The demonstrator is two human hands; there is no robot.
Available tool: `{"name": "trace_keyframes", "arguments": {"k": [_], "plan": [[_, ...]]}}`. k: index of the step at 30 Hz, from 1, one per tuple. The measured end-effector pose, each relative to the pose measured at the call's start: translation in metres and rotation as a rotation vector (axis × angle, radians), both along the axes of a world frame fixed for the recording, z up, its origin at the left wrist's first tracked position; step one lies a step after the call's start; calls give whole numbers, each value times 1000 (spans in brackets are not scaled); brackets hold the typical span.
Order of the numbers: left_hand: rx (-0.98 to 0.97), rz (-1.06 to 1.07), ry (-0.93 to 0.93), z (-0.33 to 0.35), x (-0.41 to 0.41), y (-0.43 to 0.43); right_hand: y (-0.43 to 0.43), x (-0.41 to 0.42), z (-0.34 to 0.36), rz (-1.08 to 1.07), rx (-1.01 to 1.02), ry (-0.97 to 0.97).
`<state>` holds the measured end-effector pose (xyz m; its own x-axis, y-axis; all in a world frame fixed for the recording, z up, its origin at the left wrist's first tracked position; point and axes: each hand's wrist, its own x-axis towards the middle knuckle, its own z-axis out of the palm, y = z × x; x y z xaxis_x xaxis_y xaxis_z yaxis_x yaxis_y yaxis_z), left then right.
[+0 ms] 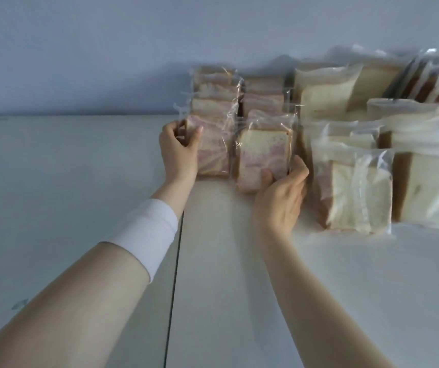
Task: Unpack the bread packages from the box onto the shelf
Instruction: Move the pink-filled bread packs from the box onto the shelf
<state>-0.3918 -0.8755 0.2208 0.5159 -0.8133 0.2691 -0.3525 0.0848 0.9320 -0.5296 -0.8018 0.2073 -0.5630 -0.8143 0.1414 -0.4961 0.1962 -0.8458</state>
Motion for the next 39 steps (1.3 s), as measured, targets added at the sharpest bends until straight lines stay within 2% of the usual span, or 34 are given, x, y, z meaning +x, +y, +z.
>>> {"name": "trace_keyframes", "arguments": {"k": [2,4,6,9,11,13,17,19,21,24,28,30,32,36,39], "plan": [[-20,-6,18,-3,-3,-1,-4,7,-4,-67,-36,78],[-9,-23,5,-3,-2,-1,-6,11,-6,-109,-32,253],[17,-67,-61,-1,2,3,-5,13,-4,-98,43,391],[80,-94,-222,5,10,17,8,13,4,-77,-3,610],[78,-52,-390,14,7,41,25,9,10,50,25,591],[-80,-96,-600,25,-6,68,48,-4,16,147,-2,600],[-347,-462,-1047,53,-77,106,100,-70,37,123,-75,744],[-383,-605,-1242,65,-130,132,135,-123,46,91,-48,803],[-333,-759,-1383,74,-191,165,177,-186,51,70,104,843],[-317,-938,-1534,70,-292,214,248,-283,48,-8,301,851],[-411,-1127,-1610,54,-410,286,334,-384,22,-114,528,841],[-502,-1295,-1673,30,-516,349,408,-466,-3,-230,718,796],[-481,-1323,-1737,11,-527,359,424,-479,-23,-187,786,793],[-489,-1533,-1749,-52,-628,409,497,-552,-71,-276,995,661],[-420,-1697,-1747,-99,-694,436,539,-604,-110,-350,1087,539]]}}
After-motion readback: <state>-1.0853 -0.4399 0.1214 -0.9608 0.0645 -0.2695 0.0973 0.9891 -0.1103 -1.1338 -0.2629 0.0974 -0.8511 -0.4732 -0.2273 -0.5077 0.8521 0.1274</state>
